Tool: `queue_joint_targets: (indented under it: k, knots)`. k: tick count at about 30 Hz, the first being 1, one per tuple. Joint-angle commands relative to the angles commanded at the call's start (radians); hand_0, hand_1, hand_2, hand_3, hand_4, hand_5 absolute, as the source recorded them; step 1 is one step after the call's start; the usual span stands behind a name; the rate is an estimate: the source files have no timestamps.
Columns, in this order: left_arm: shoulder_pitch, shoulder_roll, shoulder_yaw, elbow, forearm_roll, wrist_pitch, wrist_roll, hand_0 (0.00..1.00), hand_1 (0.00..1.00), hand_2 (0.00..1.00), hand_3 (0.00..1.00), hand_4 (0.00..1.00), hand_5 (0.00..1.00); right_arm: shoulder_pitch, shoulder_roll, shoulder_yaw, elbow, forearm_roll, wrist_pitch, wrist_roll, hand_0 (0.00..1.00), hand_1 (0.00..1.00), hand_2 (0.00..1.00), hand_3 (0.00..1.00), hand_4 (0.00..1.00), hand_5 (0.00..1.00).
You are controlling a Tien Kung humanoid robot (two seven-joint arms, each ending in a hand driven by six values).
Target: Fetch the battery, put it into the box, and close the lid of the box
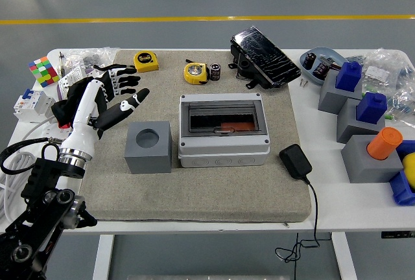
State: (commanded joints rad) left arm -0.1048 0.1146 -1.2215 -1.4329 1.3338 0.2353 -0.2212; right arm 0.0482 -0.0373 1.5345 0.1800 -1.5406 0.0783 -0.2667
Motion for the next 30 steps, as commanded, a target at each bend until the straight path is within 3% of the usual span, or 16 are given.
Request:
queue_joint_targets:
  k: [30]
  knots:
    - [0.014,-0.022,-0.028,0.001,0.024,-0.016,0.017,0.535,0.627,0.603,0.654,0.922,0.371,-0.017,0.009,0.019,0.0,-0.007,-0.001,-0.003,0.641,0.665,0.675,0.607,0.992,0.6]
